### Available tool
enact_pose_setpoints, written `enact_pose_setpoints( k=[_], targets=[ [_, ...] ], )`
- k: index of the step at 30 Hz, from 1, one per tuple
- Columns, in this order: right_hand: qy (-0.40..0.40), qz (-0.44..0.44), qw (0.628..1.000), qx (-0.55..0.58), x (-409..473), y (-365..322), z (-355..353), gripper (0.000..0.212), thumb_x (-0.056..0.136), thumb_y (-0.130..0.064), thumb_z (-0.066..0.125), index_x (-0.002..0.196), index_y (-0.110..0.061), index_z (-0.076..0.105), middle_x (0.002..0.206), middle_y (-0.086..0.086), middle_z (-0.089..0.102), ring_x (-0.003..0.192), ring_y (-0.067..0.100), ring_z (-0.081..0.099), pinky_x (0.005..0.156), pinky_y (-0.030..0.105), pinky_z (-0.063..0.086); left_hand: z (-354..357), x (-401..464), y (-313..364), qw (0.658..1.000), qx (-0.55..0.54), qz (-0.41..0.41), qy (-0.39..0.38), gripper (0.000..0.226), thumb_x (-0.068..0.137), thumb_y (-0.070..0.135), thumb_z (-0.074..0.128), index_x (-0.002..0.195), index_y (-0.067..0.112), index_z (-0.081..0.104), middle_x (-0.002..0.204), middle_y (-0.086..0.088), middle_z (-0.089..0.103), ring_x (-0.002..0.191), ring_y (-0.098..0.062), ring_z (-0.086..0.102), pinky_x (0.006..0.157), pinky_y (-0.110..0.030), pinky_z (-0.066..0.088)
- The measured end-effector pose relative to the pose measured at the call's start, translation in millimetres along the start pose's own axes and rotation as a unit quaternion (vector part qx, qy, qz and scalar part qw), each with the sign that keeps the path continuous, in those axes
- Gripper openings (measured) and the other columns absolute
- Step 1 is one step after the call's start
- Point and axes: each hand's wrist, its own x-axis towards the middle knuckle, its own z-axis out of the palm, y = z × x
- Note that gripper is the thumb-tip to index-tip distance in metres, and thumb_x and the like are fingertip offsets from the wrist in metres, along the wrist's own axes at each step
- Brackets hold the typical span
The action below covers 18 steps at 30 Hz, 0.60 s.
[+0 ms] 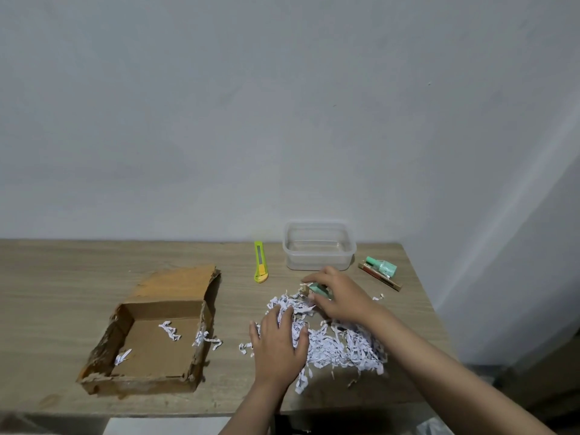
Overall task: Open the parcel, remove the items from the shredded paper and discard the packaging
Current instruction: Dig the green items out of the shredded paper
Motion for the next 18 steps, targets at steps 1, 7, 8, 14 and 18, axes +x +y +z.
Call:
enact_pose_setpoints(
  k=[1, 7, 8, 14, 18],
  targets=[
    [0.007, 0.003, 1.0, 0.016, -2, -2, -3, 0.034, 0.088, -0.033, 0.058, 0.121, -0.033, 0.056, 0.107, -0.005, 0.052, 0.098, 0.008, 0.052, 0.087, 0.024, 0.043, 0, 0, 0, 1.0, 0.003, 0.0, 0.002, 0.047, 0.084, 0.051, 0.042, 0.119, 0.025, 0.056, 0.124, -0.005, 0.058, 0.118, -0.024, 0.053, 0.105, -0.058, 0.028],
    [0.088, 0.02, 0.983, 0.157, -11, -10, -18, 0.024, 0.085, -0.022, 0.063, 0.108, -0.028, 0.064, 0.102, -0.008, 0.06, 0.089, 0.002, 0.059, 0.08, 0.015, 0.046, 1, 0, 0, 1.0, 0.005, 0.009, 0.012, 0.043, 0.083, 0.05, 0.043, 0.114, 0.024, 0.058, 0.119, -0.006, 0.06, 0.113, -0.026, 0.057, 0.101, -0.06, 0.033],
    [0.101, 0.028, 0.974, 0.2, -13, -10, -20, 0.021, 0.084, -0.017, 0.064, 0.103, -0.027, 0.064, 0.096, -0.008, 0.061, 0.081, 0.002, 0.06, 0.074, 0.015, 0.048, 1, 0, 0, 1.0, 0.005, 0.011, 0.013, 0.043, 0.083, 0.05, 0.043, 0.113, 0.023, 0.059, 0.119, -0.006, 0.06, 0.112, -0.026, 0.057, 0.1, -0.06, 0.033],
    [0.17, 0.074, 0.926, 0.329, -24, -8, -29, 0.015, 0.082, -0.008, 0.067, 0.088, -0.019, 0.06, 0.096, 0.011, 0.066, 0.076, 0.011, 0.069, 0.065, 0.023, 0.055, 0, -1, -1, 1.0, 0.003, 0.014, 0.011, 0.047, 0.084, 0.052, 0.041, 0.118, 0.024, 0.057, 0.121, -0.006, 0.059, 0.116, -0.026, 0.054, 0.103, -0.059, 0.03],
    [0.185, 0.086, 0.93, 0.305, -31, -5, -35, 0.03, 0.083, -0.011, 0.065, 0.104, -0.032, 0.061, 0.091, 0.004, 0.058, 0.08, 0.018, 0.062, 0.071, 0.026, 0.055, -1, -2, -1, 1.0, -0.011, 0.027, 0.004, 0.05, 0.085, 0.054, 0.042, 0.126, 0.028, 0.05, 0.129, -0.003, 0.054, 0.125, -0.022, 0.047, 0.107, -0.057, 0.024]
  ],
)
